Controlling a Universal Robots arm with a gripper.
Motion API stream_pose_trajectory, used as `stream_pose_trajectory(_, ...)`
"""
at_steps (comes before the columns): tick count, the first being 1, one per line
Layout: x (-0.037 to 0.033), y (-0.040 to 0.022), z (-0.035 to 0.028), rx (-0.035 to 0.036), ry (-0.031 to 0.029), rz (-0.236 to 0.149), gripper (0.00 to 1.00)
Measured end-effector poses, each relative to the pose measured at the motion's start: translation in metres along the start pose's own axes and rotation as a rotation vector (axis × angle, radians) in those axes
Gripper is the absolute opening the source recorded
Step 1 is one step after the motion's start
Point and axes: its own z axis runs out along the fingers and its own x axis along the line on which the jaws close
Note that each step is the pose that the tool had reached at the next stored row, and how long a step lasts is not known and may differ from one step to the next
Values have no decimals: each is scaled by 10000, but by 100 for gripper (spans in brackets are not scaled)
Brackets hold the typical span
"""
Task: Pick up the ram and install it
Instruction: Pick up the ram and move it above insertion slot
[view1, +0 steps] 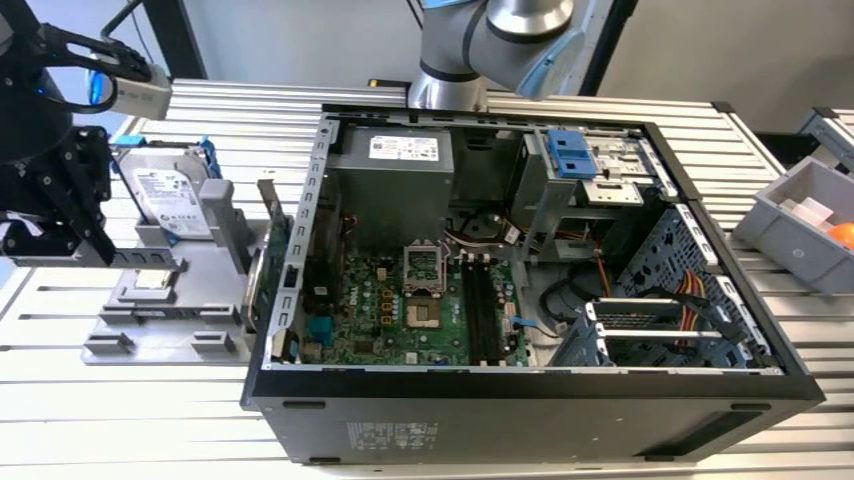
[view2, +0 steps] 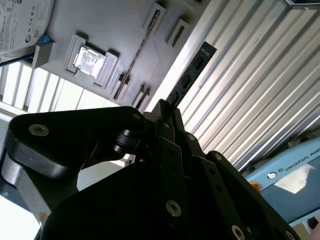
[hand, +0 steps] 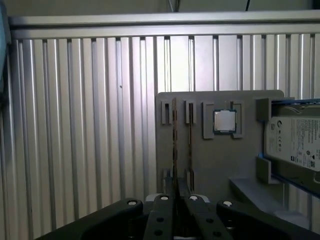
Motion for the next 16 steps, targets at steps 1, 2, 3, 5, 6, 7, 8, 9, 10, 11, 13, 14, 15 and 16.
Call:
stream_pose_trajectory(1,-1,0,-13,5,-1,1,0)
stream_pose_trajectory(2,-1,1,-25,8,0,1,0)
stream_pose_trajectory(3,-2,1,-35,10,2,1,0)
stream_pose_trajectory(5,-3,1,-61,10,4,2,0)
stream_pose_trajectory(6,-3,2,-73,11,3,2,0)
stream_pose_trajectory(7,-3,2,-84,11,3,1,0)
stream_pose_trajectory(8,-3,2,-95,10,4,1,0)
stream_pose_trajectory(9,-3,2,-102,11,3,0,0)
stream_pose_trajectory(10,-3,2,-107,12,2,0,0)
stream_pose_trajectory(11,-3,2,-112,11,3,0,0)
stream_pose_trajectory(13,-3,2,-119,11,3,0,0)
stream_pose_trajectory(14,-4,2,-123,11,3,-1,0)
stream_pose_trajectory(15,-4,2,-126,12,5,-1,0)
stream_pose_trajectory(16,-6,2,-129,12,6,0,0)
